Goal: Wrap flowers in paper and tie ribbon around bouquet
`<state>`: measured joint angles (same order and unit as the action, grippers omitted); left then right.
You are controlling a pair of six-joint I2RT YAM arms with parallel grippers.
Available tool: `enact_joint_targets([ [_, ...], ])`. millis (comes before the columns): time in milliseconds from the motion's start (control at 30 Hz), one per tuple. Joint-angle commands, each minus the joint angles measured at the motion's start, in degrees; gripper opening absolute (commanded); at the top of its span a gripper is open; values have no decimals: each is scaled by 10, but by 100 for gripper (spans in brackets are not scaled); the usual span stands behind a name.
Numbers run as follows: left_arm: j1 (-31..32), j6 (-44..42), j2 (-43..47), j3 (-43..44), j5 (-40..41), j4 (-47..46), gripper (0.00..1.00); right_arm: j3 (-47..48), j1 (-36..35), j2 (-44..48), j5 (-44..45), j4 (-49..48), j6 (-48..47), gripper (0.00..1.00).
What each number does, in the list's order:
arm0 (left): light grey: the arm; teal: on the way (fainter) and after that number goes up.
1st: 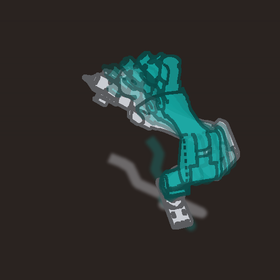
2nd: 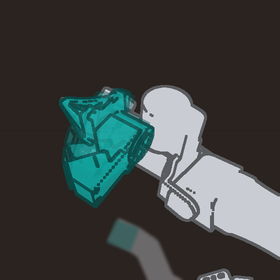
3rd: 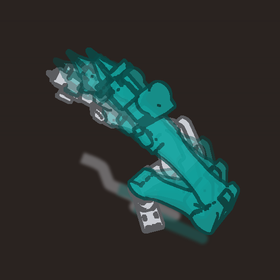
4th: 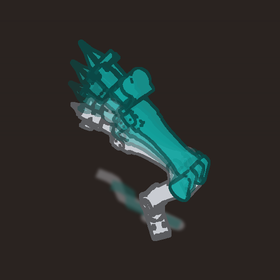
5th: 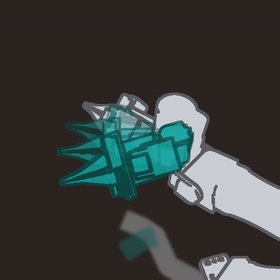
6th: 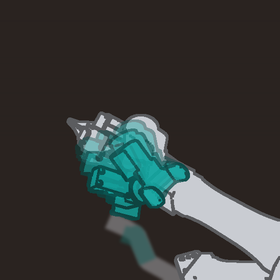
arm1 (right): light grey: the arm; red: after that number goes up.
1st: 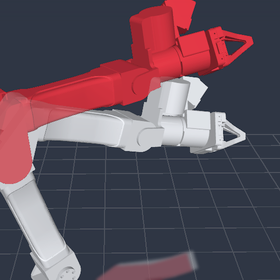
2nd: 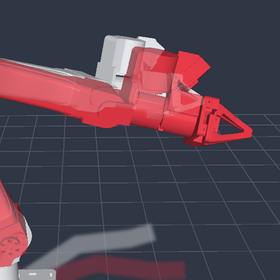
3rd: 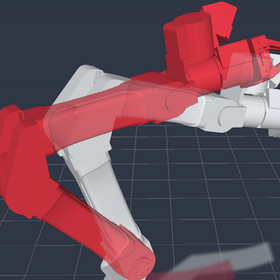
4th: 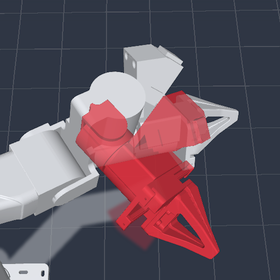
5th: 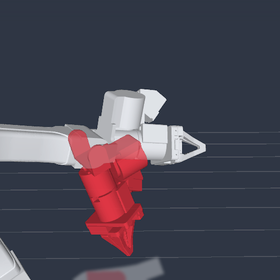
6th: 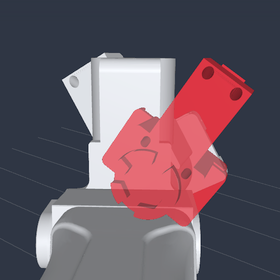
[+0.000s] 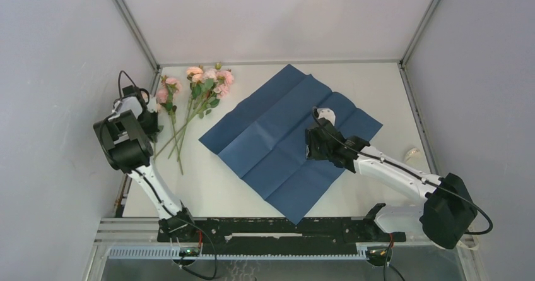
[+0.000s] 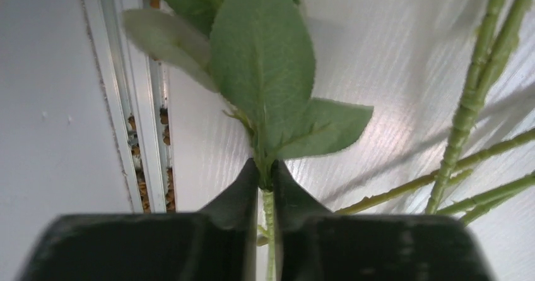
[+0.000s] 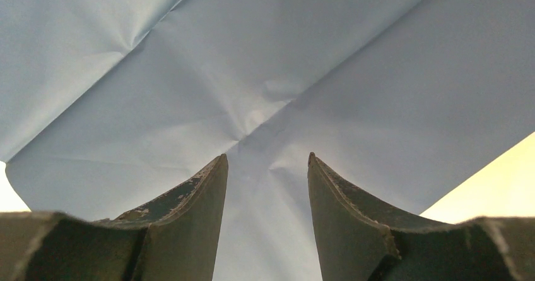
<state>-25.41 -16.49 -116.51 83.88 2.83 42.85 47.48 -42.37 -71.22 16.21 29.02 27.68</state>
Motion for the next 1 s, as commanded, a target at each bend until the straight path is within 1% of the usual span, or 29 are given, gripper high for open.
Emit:
enact_joint_targets([
  [0, -9, -3, -24, 4, -8, 16, 2, 21, -3, 37, 21, 1, -16, 58],
  [67, -19, -6, -11, -2, -30, 19, 0, 21, -4, 48, 22, 3, -18, 58],
  [133, -37, 4, 22, -14, -75, 18, 0, 21, -4, 60, 22, 5, -18, 58],
  [200, -49, 18, 87, -46, -128, 0, 0, 21, -6, 73, 15, 3, -20, 58],
  [267, -50, 32, 183, -80, -160, -17, 0, 20, -15, 87, 6, -5, -25, 58],
  [367, -50, 60, 276, -91, -209, -13, 0, 21, -40, 105, -13, -32, -35, 58],
  [433, -49, 75, 327, -96, -259, -3, 0, 20, -62, 111, -35, -65, -40, 59],
  [500, -49, 98, 376, -110, -321, 1, 0, 21, -88, 106, -70, -123, -45, 60],
  [533, -49, 114, 400, -118, -366, 0, 0, 21, -100, 96, -96, -156, -46, 61],
  [567, -50, 131, 422, -126, -407, -4, 0, 22, -110, 85, -127, -197, -48, 64],
  [633, -47, 178, 467, -150, -495, -25, 0, 40, -130, 50, -191, -264, -47, 72],
  [667, -38, 206, 489, -160, -533, -39, 0, 59, -140, 26, -210, -282, -47, 80],
  [733, -9, 260, 532, -177, -577, -67, 0, 109, -161, -24, -228, -322, -53, 87],
  [833, 63, 330, 586, -203, -589, -110, 0, 181, -187, -102, -264, -372, -50, 89],
  [900, 113, 379, 618, -224, -588, -152, 0, 223, -194, -150, -281, -394, -30, 89],
  [967, 148, 412, 645, -242, -576, -187, 0, 255, -195, -190, -286, -411, -6, 88],
])
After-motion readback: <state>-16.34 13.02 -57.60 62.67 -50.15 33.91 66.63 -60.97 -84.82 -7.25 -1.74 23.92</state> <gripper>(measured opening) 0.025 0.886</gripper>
